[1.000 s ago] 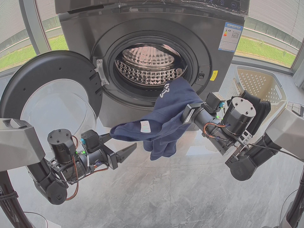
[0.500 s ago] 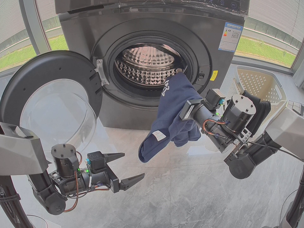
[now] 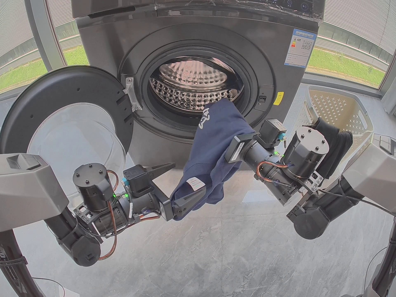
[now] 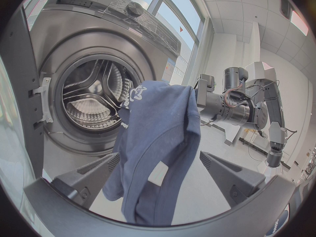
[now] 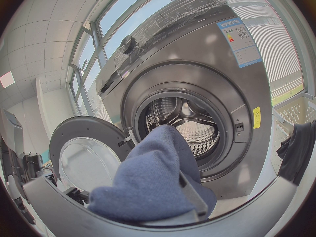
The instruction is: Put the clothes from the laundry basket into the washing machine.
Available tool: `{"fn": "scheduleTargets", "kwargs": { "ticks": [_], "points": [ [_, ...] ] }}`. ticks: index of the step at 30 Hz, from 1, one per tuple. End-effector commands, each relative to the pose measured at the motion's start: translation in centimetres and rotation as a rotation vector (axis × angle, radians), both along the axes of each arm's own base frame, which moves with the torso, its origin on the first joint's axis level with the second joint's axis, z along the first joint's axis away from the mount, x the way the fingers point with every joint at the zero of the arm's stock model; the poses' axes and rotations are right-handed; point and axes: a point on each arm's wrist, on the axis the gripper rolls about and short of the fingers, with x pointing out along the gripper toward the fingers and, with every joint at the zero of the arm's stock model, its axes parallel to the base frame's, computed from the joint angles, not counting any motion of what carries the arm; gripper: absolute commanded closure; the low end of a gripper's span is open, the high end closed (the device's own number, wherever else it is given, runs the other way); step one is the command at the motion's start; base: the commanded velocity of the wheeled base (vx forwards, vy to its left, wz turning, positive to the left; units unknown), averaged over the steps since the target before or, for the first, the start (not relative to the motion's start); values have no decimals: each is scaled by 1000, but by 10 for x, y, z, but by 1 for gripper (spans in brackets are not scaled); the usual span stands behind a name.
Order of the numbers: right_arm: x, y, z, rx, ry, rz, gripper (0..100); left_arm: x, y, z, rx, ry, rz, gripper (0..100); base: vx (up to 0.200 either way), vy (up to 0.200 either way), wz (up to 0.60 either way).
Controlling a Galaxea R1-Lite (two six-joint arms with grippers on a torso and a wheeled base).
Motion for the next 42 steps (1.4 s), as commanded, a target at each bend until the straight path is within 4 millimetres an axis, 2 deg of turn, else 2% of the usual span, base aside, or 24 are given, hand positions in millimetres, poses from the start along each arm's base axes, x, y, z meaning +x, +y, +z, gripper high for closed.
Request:
{"fn": "scheduleTargets", "kwargs": {
  "ticks": [1,4,10,14,22,29,39,40,42],
  "points": [
    [-6,8,-1,-1,0,27,100,12,-15,-9,-1,-1,-19,0,0,0,0],
    [-8,14,-2,-2,3,40,100,21,-21,-17,3,1,-22,0,0,0,0],
    [-8,21,-8,-9,13,53,100,22,-33,-22,4,5,-48,0,0,0,0],
    [-10,30,-10,-10,14,73,100,25,-48,-33,8,13,-61,0,0,0,0],
    [-19,39,-11,-4,25,78,100,54,-70,-49,-15,-20,-6,0,0,0,0],
    [-26,43,-7,3,23,96,100,75,-69,-57,-31,-39,67,0,0,0,0],
    [-28,43,-7,11,30,101,100,89,-69,-54,-61,-69,147,0,0,0,0],
    [-28,43,-7,11,30,101,100,89,-69,-54,-62,-68,148,100,0,0,0],
    [-28,39,-4,14,26,93,100,89,-68,-53,-66,-69,152,100,0,0,0]
  ]
}}
